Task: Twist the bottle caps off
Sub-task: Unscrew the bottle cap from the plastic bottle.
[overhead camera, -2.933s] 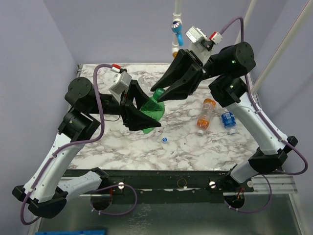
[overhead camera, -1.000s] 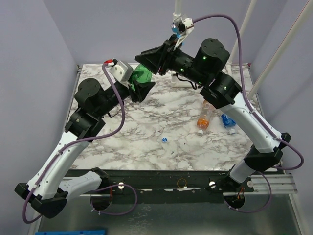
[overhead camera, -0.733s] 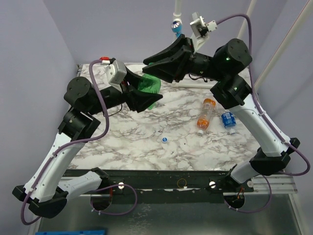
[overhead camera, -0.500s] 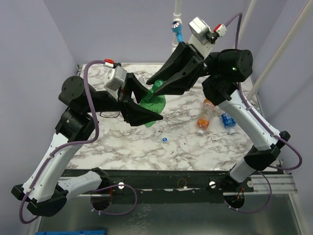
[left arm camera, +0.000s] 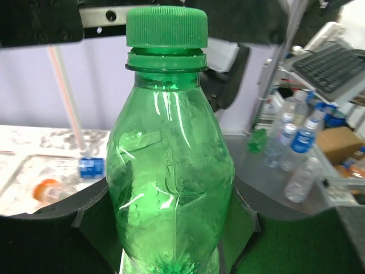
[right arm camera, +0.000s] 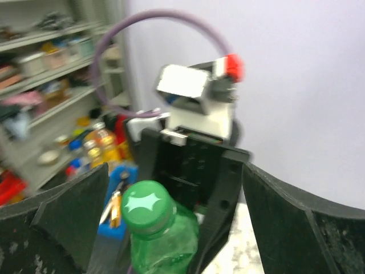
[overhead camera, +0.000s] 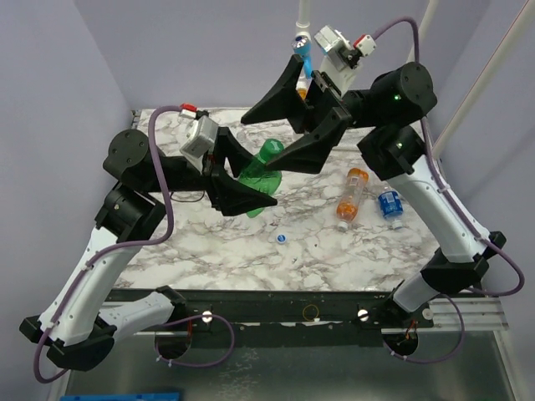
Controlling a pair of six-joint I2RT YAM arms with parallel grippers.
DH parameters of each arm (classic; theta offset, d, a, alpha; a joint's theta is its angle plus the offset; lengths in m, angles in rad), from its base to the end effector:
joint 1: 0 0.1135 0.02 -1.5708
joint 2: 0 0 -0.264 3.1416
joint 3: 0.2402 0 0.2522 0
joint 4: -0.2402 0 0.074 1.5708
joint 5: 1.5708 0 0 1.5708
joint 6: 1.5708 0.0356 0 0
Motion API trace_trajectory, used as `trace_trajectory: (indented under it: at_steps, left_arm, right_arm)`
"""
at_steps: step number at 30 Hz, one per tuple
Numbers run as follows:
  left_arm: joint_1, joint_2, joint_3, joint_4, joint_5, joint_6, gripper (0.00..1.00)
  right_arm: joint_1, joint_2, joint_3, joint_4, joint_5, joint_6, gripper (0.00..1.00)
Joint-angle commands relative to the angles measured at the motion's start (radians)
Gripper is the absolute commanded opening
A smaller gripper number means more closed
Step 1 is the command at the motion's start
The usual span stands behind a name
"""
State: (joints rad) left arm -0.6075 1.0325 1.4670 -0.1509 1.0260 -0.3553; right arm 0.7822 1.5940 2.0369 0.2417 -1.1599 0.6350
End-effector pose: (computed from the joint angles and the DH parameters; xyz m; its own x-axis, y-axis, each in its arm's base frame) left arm 0.1225 -0.1222 0.5236 -0.1220 -0.1347 -0.9833 0.9893 -0.0960 -0.1096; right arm 0.1828 0.2276 0.5924 -0.1047 0.2300 -0.9675 -0.8983 -0.4393 -0.0072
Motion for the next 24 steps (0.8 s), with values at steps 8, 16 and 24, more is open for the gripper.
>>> trace_trajectory:
  at_steps: [8, 16, 24]
  left_arm:
    - [0.004, -0.045, -0.115, -0.009, -0.644, 0.417, 0.00]
    - [0.003, -0.016, -0.120, -0.004, -0.819, 0.471, 0.00]
    - [0.003, -0.008, -0.119, 0.004, -0.834, 0.446, 0.00]
  right_arm:
    - [-0.002, -0.011, 0.176, -0.613, 0.653, -0.354, 1.00]
    - [0.032, 0.077, 0.270, -0.690, 0.848, -0.378, 0.93]
    - [0.035, 0.085, 0.206, -0.623, 0.964, -0.354, 0.70]
